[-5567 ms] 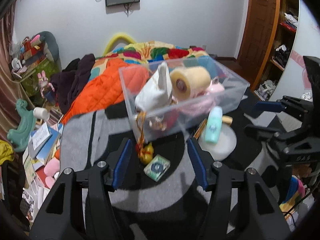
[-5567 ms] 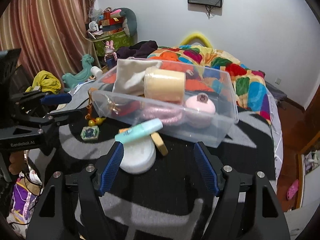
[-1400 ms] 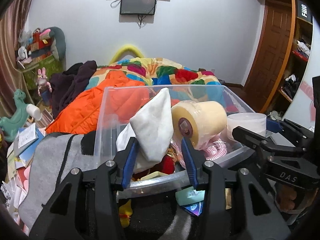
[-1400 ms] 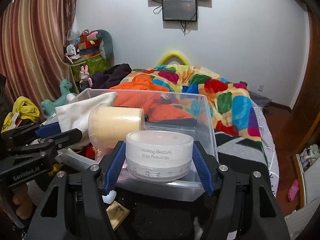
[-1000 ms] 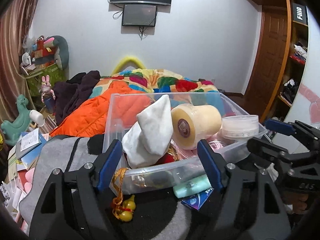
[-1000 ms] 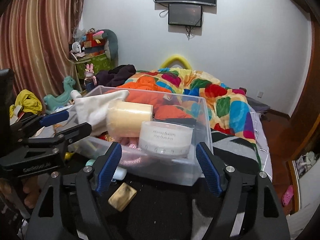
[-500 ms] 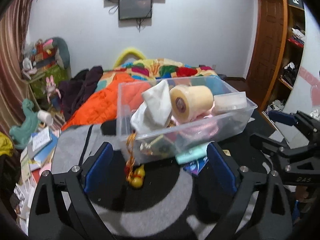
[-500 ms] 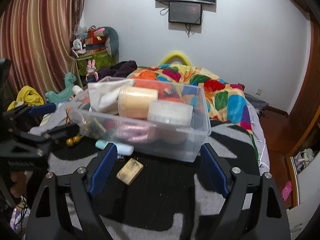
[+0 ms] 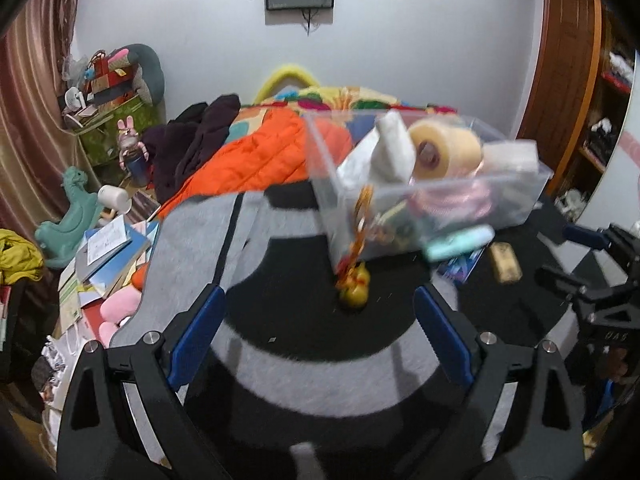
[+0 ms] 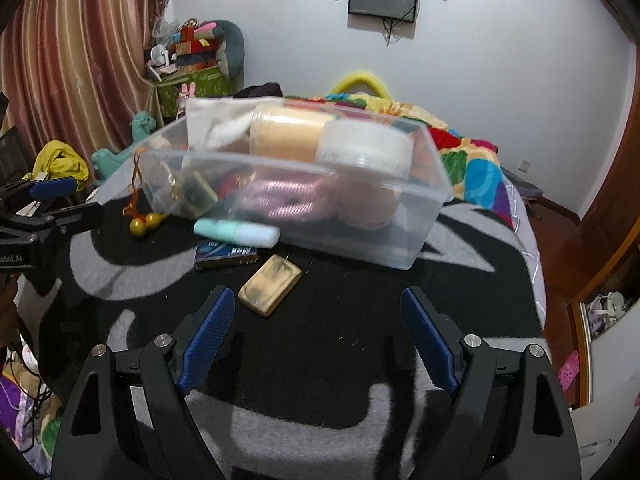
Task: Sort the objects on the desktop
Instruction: 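Grasp the yellow soap bar with the right tool while the left grasps the yellow gourd ornament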
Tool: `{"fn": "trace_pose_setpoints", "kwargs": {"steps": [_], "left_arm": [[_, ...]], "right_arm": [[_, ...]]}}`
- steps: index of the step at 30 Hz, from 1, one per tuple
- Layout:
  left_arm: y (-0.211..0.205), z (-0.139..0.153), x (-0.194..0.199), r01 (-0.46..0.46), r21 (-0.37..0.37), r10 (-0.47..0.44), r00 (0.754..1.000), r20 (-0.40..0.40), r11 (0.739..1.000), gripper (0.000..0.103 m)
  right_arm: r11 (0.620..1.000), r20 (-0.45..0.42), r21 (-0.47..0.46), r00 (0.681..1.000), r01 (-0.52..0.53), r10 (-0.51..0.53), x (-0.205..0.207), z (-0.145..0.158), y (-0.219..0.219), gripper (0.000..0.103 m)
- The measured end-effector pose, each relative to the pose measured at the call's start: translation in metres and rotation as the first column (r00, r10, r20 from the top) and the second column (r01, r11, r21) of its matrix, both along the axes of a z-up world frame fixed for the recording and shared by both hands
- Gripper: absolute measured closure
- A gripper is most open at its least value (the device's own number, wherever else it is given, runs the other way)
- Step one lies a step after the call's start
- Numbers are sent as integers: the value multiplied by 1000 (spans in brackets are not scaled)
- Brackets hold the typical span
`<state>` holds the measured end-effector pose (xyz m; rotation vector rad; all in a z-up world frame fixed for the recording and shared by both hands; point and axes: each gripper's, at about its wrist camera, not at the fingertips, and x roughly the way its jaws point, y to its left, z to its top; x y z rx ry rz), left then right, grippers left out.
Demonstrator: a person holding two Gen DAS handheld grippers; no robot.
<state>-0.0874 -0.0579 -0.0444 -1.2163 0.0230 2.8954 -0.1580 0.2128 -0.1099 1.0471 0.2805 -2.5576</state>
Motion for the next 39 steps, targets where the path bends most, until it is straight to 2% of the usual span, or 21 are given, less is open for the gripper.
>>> {"fn": "trace_pose_setpoints", "kwargs": {"steps": [5, 10, 13, 18, 19, 21, 24, 26, 28, 34, 39], "left_arm": [[4, -9, -8, 9, -25, -8, 999, 39, 1000, 7], [22, -16, -31, 91, -26, -87, 989, 119, 996, 7], [29, -21, -44, 94, -53, -86, 988, 126, 994, 7], [21, -32, -54, 47, -30, -43, 989, 145, 998, 9], [18, -34, -55, 40, -20, -37, 988, 152, 999, 12], [14, -39, -58, 26, 7, -27, 984, 174, 1000, 26], [8, -42, -59, 11, 39, -17, 983, 184, 999, 27], [8, -42, -58, 10, 40, -17, 984, 175, 999, 27], [10, -42, -57, 11, 28, -15, 985, 172, 1000, 29], [15, -42, -57, 24, 15, -26, 987, 159, 1000, 41], [22, -42, -49, 65, 8, -66, 989, 134, 998, 71]], "right_arm": [[1000, 47, 19, 999, -14, 13, -2, -12, -9, 20], [998, 95, 37, 994, -47, 44, -12, -19, -23, 20], [998, 121, 31, 991, -59, 55, -19, -21, -29, 20], [999, 133, 0, 990, -42, 42, -29, -26, -29, 20], [999, 131, -1, 990, -43, 42, -28, -26, -29, 20], [999, 113, 4, 993, -41, 40, -25, -27, -29, 21], [999, 87, 17, 996, -28, 26, -20, -28, -28, 28], [999, 46, 39, 999, 0, -1, -16, -26, -29, 41], [999, 32, 53, 999, -4, 2, -14, -25, -31, 48], [994, -20, 104, 999, -27, 29, -2, -27, -40, 64], [995, -24, 101, 999, -21, 23, 2, -28, -37, 70]]}}
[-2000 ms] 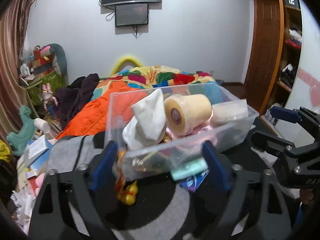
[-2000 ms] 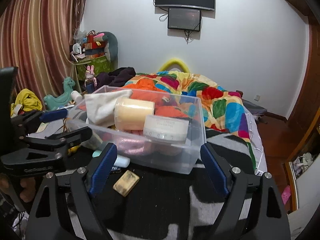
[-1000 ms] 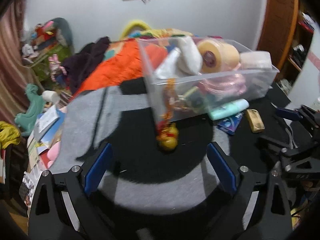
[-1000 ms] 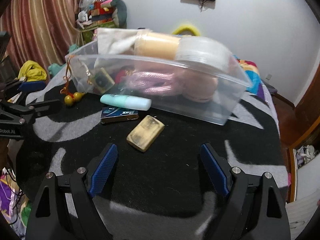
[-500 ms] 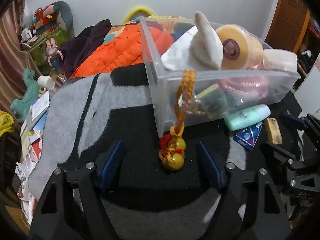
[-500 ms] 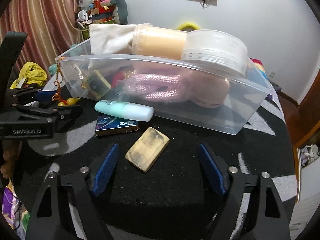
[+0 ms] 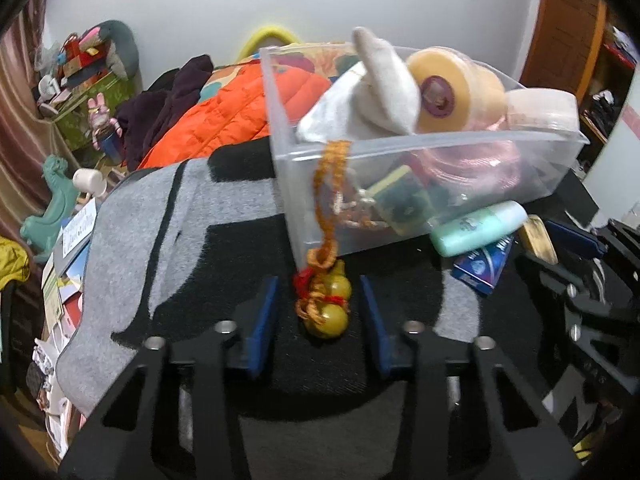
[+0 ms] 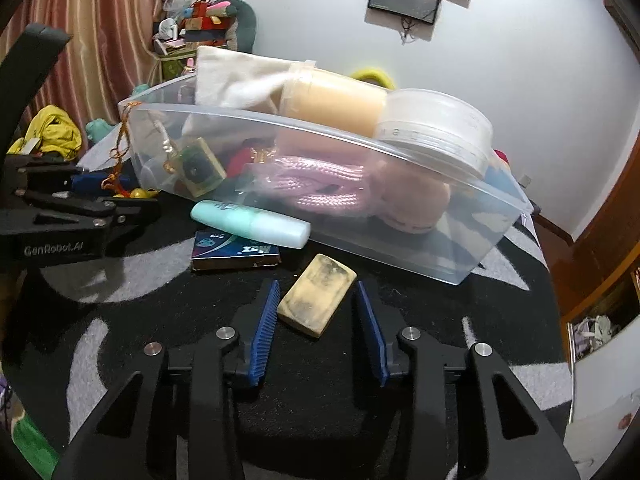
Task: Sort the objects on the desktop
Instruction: 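Grasp the yellow soap bar with the right tool while the left grasps the yellow gourd ornament, then carry the soap bar toward the box with the right tool while the left drops the gourd in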
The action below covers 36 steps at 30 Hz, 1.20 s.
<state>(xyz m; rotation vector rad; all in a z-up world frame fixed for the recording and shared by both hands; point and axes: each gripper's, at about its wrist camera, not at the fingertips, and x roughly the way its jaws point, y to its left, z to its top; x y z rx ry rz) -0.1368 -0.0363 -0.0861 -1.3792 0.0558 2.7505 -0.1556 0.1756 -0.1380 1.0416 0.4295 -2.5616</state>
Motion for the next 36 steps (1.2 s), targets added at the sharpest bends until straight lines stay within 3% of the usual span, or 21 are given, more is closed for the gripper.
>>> {"fn": "trace_pose_setpoints", "kwargs": {"steps": [3, 14, 20, 26, 34, 36], "left_arm": [[-1, 0, 4, 1, 12, -1, 1000, -10, 1000, 82], [-13, 20, 26, -13, 102, 24, 994, -103, 995, 82], [-14, 35, 39, -11, 152, 35, 987, -156, 988, 82], [-5, 47, 41, 12, 143, 14, 983, -182, 990, 82], [-3, 70, 44, 25, 134, 9, 969, -247, 991, 82], [-1, 77, 42, 33, 132, 2, 965, -262, 991, 82]], "right_arm": [[999, 3, -25, 1000, 20, -20, -5, 1, 12, 76], [961, 104, -254, 991, 105, -81, -25, 10, 55, 77], [934, 69, -335, 991, 128, -111, -10, 23, 70, 77], [923, 35, -373, 996, 93, -86, -4, 40, 45, 77], [886, 13, -463, 1000, 9, -4, -5, 66, 44, 79], [883, 9, -470, 1000, -4, 9, -9, 71, 43, 90]]}}
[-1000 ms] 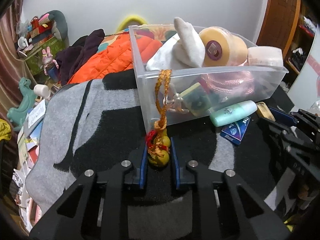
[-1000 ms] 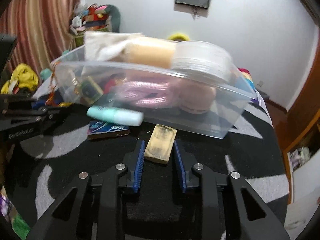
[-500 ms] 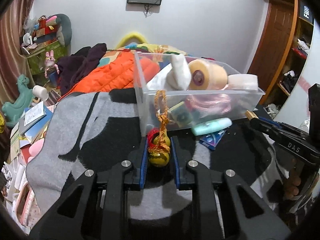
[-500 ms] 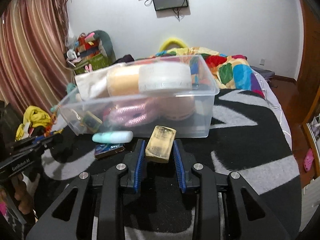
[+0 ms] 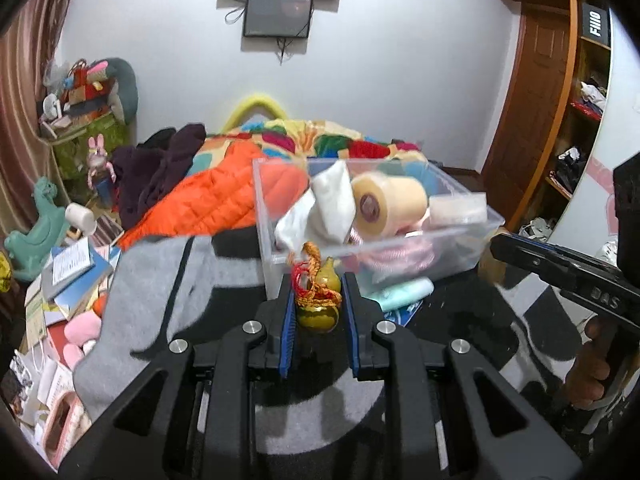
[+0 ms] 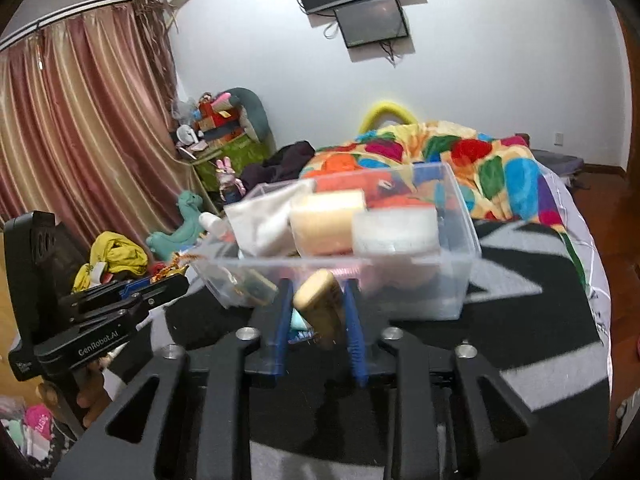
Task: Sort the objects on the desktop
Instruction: 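Carry the soap bar toward the box with the right tool while the left drops the gourd in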
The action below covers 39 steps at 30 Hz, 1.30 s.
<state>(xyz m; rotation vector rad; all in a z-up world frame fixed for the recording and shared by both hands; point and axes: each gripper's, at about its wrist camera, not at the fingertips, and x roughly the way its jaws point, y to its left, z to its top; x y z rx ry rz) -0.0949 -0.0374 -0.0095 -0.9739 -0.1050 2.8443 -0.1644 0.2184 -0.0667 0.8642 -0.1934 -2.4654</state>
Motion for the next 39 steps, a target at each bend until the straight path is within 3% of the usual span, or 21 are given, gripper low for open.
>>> {"fn": "trace_pose_setpoints", "kwargs": {"steps": [5, 11, 16, 20, 24, 27, 28, 29, 30, 39], "left_arm": [[1, 12, -13, -2, -10, 2, 1000, -19, 1000, 82], [-2, 12, -29, -4, -10, 4, 1000, -3, 1000, 82], [-7, 4, -40, -11, 9, 11, 1000, 29, 1000, 82], [-7, 2, -41, -12, 8, 12, 999, 34, 1000, 82], [-5, 0, -45, -11, -10, 11, 999, 41, 1000, 82], [-5, 2, -51, -6, -6, 6, 999, 48, 1000, 82], [-5, 2, -55, -6, -3, 7, 999, 53, 1000, 82], [-5, 1, -58, -6, 2, 6, 998, 60, 1000, 82], [-6, 0, -61, -6, 6, 5, 998, 68, 1000, 82], [-8, -13, -73, -27, -9, 28, 996, 82, 1000, 82]], "right_arm": [[1000, -22, 30, 1000, 1, -1, -9, 5, -8, 92], [996, 21, 87, 999, 24, -25, -9, -12, 0, 91], [987, 107, 158, 993, 36, -53, -12, -42, 8, 70], [980, 168, 198, 984, 21, -55, -20, -65, 5, 69], [967, 140, 255, 990, -16, -21, -16, -68, -8, 69], [925, 92, 380, 996, -31, -4, -8, -74, -25, 69], [911, 72, 412, 997, -35, 6, -5, -73, -30, 73], [908, 72, 415, 997, -48, 19, -4, -73, -32, 80], [910, 76, 411, 997, -53, 24, -4, -73, -32, 81], [960, 70, 277, 997, -33, 14, -5, -50, -9, 82]]}}
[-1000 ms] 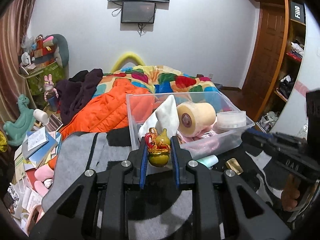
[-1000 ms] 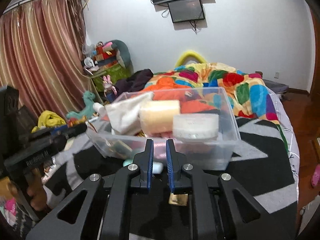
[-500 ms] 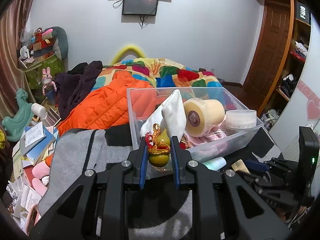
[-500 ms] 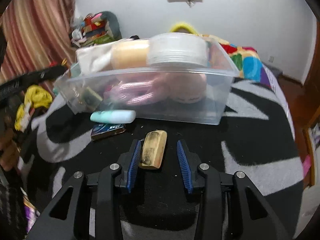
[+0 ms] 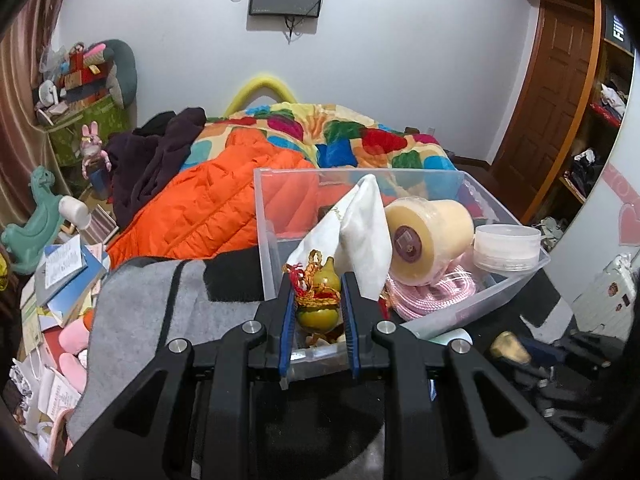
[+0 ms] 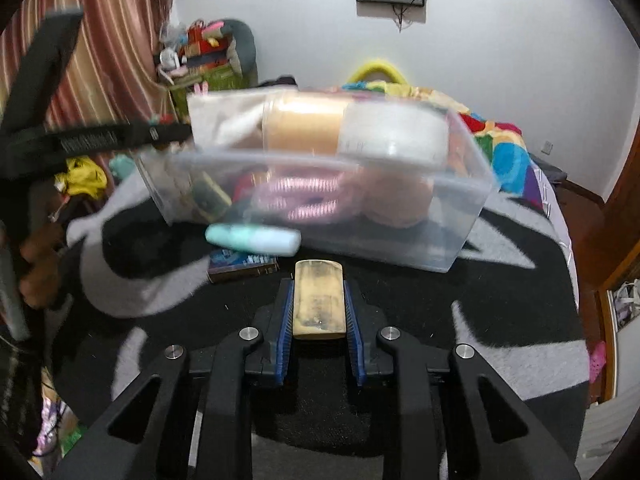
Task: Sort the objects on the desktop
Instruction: 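Carry the soap bar toward the box with the right tool while the left drops the gourd in, then lower the soap bar into the clear box and open the right tool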
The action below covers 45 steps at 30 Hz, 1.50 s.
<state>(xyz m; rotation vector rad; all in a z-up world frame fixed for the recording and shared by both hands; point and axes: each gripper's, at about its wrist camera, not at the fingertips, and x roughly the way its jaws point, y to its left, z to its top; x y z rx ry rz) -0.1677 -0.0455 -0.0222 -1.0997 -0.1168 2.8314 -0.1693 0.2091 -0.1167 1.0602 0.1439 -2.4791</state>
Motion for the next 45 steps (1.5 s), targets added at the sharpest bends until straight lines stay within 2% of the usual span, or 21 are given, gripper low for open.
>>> {"fn": "trace_pose_setpoints", "kwargs": {"steps": [5, 8, 12, 20, 22, 25, 27, 31, 36, 39, 41, 45], "left_arm": [[10, -3, 1, 3, -52, -4, 1000, -28, 999, 82], [12, -5, 5, 11, -68, -15, 998, -56, 998, 77], [11, -7, 7, 19, -67, -25, 996, -84, 998, 69], [9, -7, 14, 33, -41, -37, 993, -110, 999, 67], [5, -5, 17, 35, -21, -37, 992, -120, 999, 64], [0, 0, 23, 45, 28, -40, 988, -148, 999, 54], [-2, 3, 27, 31, 31, -25, 985, -170, 999, 46], [-10, 6, 29, 25, 71, -12, 983, -181, 997, 42], [-14, 8, 34, 3, 70, 11, 981, -196, 998, 40], [-13, 6, 33, 1, 72, 13, 981, -194, 997, 38], [-13, 6, 32, -2, 71, 16, 981, -191, 997, 38], [-13, 5, 32, -5, 70, 19, 982, -189, 998, 38]], "right_arm": [[997, -53, -73, 999, -14, 10, 0, 29, -1, 82], [993, -70, -111, 997, -32, 24, -4, 43, -9, 81], [993, -92, -110, 995, -31, 21, -14, 52, -27, 81], [995, -76, -93, 997, -40, 33, -37, 47, -52, 81], [994, -71, -93, 997, -48, 41, -40, 46, -56, 82], [994, -71, -87, 996, -63, 57, -44, 44, -67, 82], [995, -80, -80, 995, -61, 54, -44, 43, -72, 82], [996, -89, -60, 994, -62, 56, -46, 41, -78, 81], [997, -100, -39, 993, -60, 55, -44, 41, -80, 81], [997, -99, -41, 993, -62, 58, -42, 43, -78, 78], [998, -106, -42, 993, -53, 48, -40, 44, -74, 71], [997, -114, -67, 993, -47, 39, -32, 49, -64, 68]]}}
